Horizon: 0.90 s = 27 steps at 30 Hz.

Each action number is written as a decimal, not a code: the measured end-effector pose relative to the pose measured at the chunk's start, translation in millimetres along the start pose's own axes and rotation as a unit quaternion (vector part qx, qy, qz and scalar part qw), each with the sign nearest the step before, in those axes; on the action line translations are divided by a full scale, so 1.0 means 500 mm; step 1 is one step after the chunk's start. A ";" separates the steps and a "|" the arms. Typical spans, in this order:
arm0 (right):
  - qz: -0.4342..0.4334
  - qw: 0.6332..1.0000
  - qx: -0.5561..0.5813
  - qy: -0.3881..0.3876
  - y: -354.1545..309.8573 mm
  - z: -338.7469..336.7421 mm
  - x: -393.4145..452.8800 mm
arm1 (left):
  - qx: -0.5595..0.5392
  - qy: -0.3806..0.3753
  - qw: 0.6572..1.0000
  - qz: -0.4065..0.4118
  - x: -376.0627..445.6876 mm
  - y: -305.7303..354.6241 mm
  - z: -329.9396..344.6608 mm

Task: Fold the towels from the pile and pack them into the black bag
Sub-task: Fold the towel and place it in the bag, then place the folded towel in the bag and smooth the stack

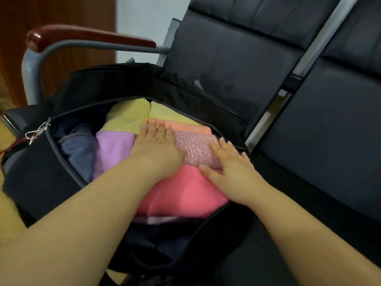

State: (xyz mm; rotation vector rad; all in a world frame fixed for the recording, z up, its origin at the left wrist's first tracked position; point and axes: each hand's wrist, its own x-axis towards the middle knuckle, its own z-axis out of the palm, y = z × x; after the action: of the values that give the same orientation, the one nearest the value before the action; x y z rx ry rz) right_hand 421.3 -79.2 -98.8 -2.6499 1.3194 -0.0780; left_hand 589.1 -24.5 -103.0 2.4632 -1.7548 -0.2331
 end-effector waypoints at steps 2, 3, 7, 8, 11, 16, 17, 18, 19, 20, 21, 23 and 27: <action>0.019 0.999 0.030 0.023 0.033 -0.020 -0.068 | -0.004 0.020 0.999 0.039 -0.024 0.038 -0.017; 0.029 0.998 0.039 0.034 0.051 -0.026 -0.106 | -0.002 0.029 0.997 0.074 -0.038 0.065 -0.023; 0.104 0.992 0.052 0.055 0.141 -0.038 -0.265 | 0.030 0.037 0.973 0.225 -0.113 0.215 -0.009; 0.130 0.988 0.055 0.056 0.165 -0.038 -0.305 | 0.035 0.022 0.967 0.253 -0.131 0.254 0.004; 0.214 0.974 0.050 0.054 0.245 -0.031 -0.437 | 0.066 -0.039 0.946 0.315 -0.191 0.369 0.051; 0.335 0.935 0.014 0.112 0.379 -0.024 -0.656 | 0.117 -0.086 0.896 0.420 -0.302 0.557 0.128; 0.358 0.925 0.009 0.128 0.404 -0.024 -0.693 | 0.125 -0.090 0.884 0.442 -0.324 0.594 0.138; 0.380 0.914 0.008 0.145 0.429 -0.027 -0.727 | 0.123 -0.097 0.875 0.458 -0.344 0.630 0.143; 0.402 0.901 0.012 0.160 0.452 -0.031 -0.759 | 0.113 -0.104 0.869 0.470 -0.364 0.668 0.142; 0.420 0.890 0.015 0.175 0.473 -0.036 -0.785 | 0.102 -0.108 0.864 0.482 -0.382 0.702 0.139; 0.431 0.881 0.013 0.195 0.492 -0.042 -0.810 | 0.090 -0.102 0.857 0.496 -0.399 0.737 0.135; 0.442 0.865 0.006 0.239 0.522 -0.054 -0.856 | 0.065 -0.079 0.846 0.523 -0.427 0.801 0.126; 0.471 0.836 0.011 0.280 0.572 -0.063 -0.934 | 0.021 -0.076 0.836 0.543 -0.467 0.911 0.131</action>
State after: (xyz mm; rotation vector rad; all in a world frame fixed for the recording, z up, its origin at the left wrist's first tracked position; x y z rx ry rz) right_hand -90.2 119.5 -105.1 -1.6887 2.6081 -0.7483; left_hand 79.2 47.7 -72.7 1.1098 -2.8718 -0.2617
